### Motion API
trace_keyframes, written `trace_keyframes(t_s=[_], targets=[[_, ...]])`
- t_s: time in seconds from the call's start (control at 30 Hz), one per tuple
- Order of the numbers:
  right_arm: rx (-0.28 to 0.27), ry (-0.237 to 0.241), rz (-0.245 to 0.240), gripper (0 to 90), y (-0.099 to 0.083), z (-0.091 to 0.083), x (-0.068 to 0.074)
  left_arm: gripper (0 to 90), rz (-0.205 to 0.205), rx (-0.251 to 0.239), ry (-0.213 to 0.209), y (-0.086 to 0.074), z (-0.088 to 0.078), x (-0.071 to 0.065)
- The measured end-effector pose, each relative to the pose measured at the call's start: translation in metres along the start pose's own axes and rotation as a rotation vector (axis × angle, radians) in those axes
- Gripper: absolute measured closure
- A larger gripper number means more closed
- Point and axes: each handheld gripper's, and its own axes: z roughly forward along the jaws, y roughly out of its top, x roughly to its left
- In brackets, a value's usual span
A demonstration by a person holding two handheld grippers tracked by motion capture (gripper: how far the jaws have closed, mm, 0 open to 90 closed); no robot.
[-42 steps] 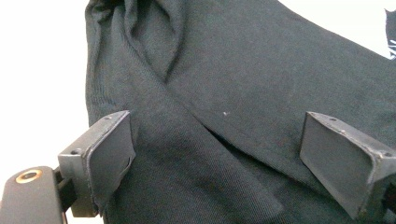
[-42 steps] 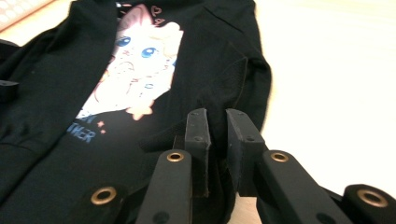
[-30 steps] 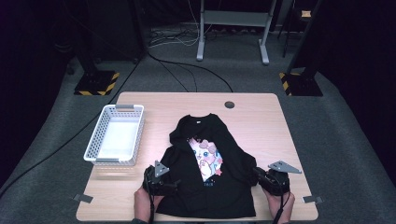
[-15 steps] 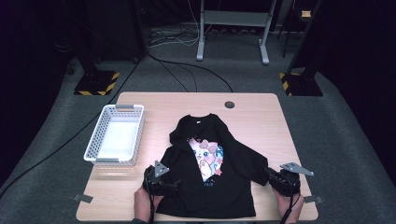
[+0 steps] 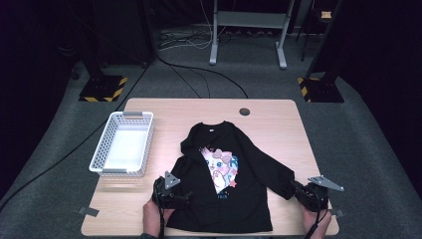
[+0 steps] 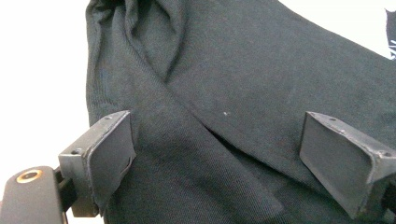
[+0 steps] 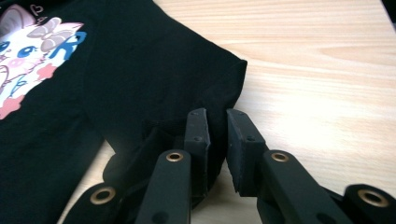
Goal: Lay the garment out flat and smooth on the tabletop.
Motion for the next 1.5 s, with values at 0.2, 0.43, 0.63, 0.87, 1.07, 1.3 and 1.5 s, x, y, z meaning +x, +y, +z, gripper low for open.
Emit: trace_keyframes(t_s=[0.2,0.43,0.63,0.87,1.07,1.3,1.5], targets=[[-0.008,-0.027,0.014,79.3,-0.001,-0.005,-0.01,10.3,0.001,0.0,0.0,0.0,0.0,0.0],[-0.003,-0.059,0.016,78.4,-0.001,-0.008,-0.019,10.3,0.002,0.002,0.0,0.0,0.0,0.0],[0.015,-0.088,0.018,75.1,-0.002,-0.01,-0.029,10.3,0.0,0.0,0.001,0.0,0.0,0.0],[0.001,-0.117,0.047,63.4,0.001,-0.03,-0.042,10.3,0.002,0.001,0.001,0.0,0.0,0.0],[-0.042,-0.102,0.026,55.6,0.012,-0.05,-0.038,10.3,0.0,-0.001,0.002,0.0,0.0,0.0],[-0.022,-0.011,-0.028,43.8,0.021,-0.04,-0.016,10.3,-0.002,-0.002,0.002,0.0,0.0,0.0],[0.079,0.073,-0.048,23.9,0.009,-0.004,-0.007,10.3,-0.001,-0.001,0.001,0.0,0.0,0.0]])
